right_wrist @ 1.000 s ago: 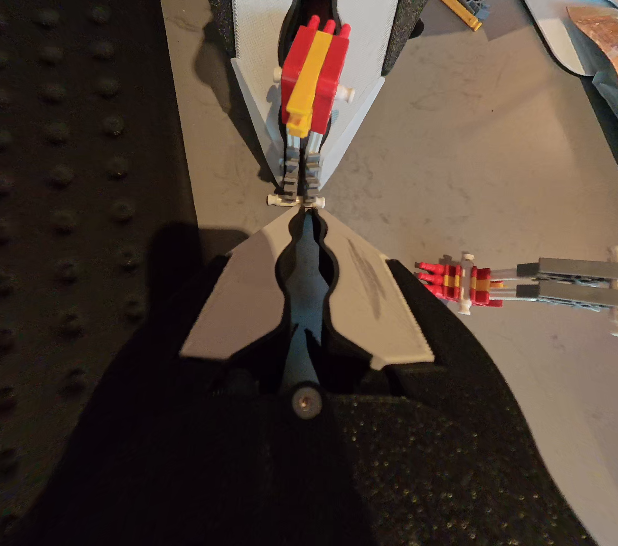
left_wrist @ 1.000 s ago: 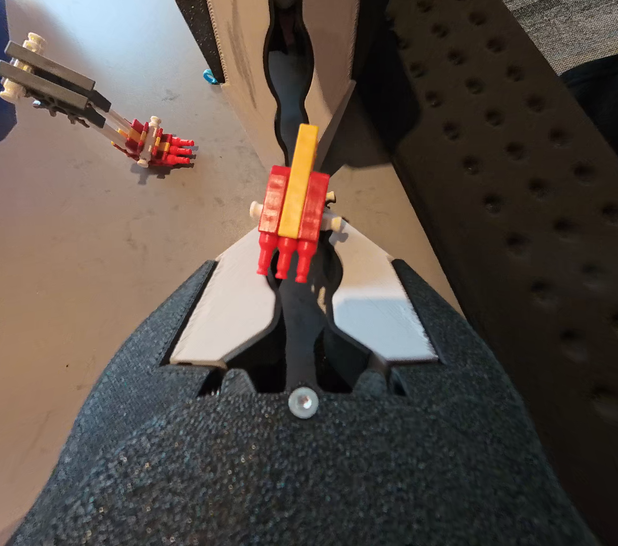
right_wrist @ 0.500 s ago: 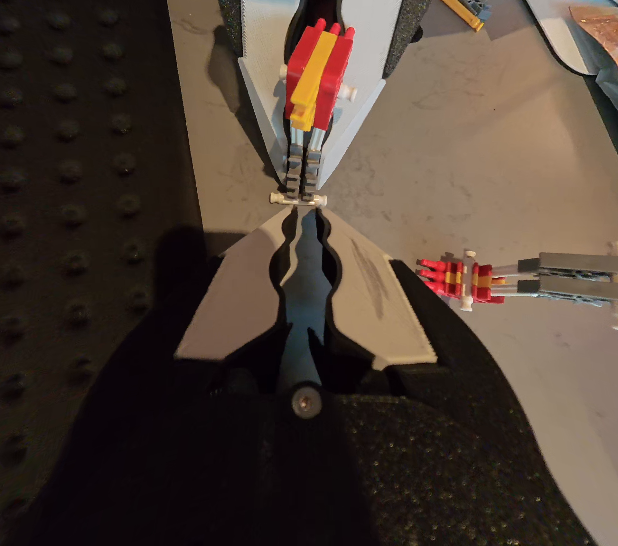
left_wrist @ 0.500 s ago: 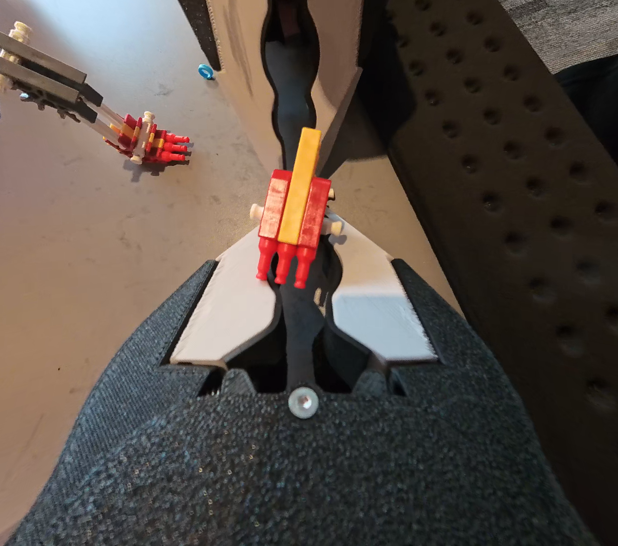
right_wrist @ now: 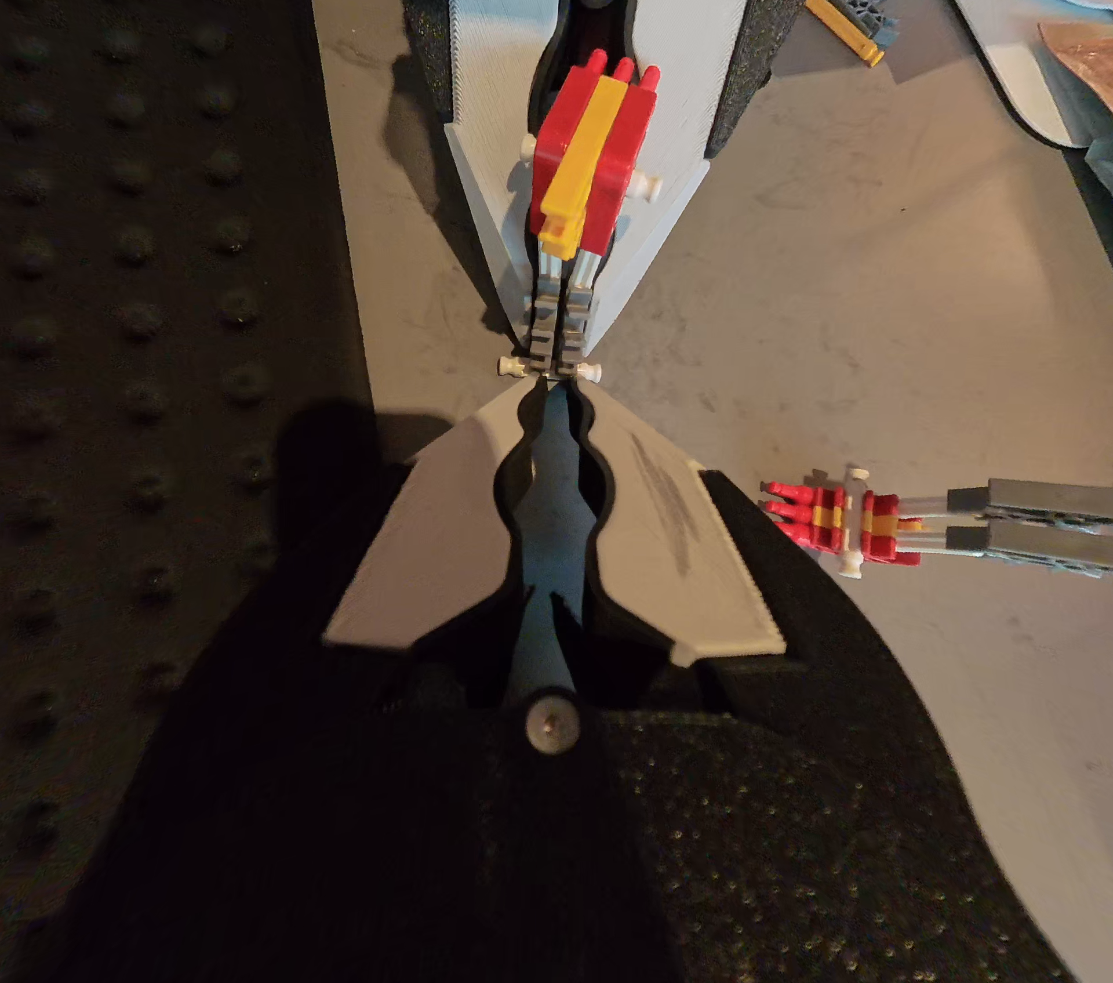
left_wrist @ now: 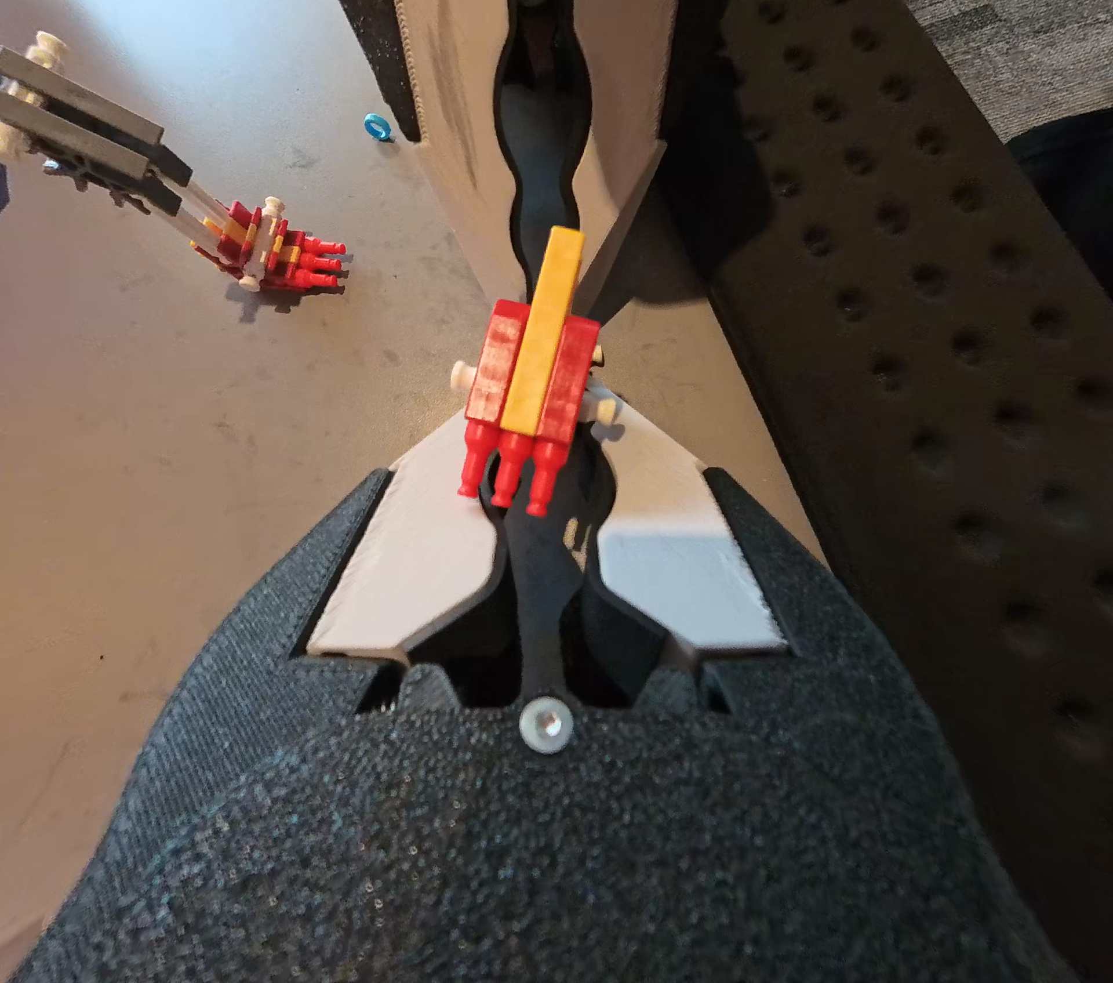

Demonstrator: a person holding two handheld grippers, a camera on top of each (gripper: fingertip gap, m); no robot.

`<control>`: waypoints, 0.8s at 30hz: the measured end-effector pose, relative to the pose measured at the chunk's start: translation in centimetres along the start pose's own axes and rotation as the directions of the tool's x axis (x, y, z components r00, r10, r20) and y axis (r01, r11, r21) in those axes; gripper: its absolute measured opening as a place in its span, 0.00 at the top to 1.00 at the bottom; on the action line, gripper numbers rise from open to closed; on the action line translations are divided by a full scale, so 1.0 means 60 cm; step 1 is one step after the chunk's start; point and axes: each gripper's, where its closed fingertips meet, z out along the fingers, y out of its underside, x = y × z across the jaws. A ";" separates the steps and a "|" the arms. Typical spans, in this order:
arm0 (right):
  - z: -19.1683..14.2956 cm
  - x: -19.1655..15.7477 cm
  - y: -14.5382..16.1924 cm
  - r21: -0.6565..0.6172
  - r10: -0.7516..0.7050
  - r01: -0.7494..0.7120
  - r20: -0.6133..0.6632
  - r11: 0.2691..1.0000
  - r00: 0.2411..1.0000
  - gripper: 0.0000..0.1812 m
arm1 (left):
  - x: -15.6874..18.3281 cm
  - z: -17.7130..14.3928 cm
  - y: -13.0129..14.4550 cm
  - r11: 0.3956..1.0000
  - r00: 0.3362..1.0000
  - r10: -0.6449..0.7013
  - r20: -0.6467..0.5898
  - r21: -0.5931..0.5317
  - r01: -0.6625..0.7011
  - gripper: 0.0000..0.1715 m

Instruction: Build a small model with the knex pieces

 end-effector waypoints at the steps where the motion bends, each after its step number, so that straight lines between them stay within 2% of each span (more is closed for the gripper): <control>1: 0.000 0.000 0.000 0.000 0.005 -0.005 0.005 1.000 1.000 0.97 | 0.000 0.000 0.000 1.000 1.000 -0.004 -0.004 0.000 0.004 0.93; 8: 0.001 0.000 -0.001 -0.003 0.050 -0.050 0.042 0.999 0.998 0.98 | 0.000 0.001 0.000 1.000 1.000 -0.011 -0.008 -0.002 0.011 0.93; 16: 0.002 0.002 -0.001 -0.008 0.022 -0.022 -0.026 1.000 0.999 0.98 | -0.002 0.001 0.001 1.000 1.000 0.001 0.009 -0.003 -0.001 0.93; 24: 0.003 0.002 0.001 -0.008 0.041 -0.041 -0.011 0.999 0.999 0.98 | -0.006 -0.004 0.000 1.000 0.998 0.018 0.053 0.007 -0.018 0.89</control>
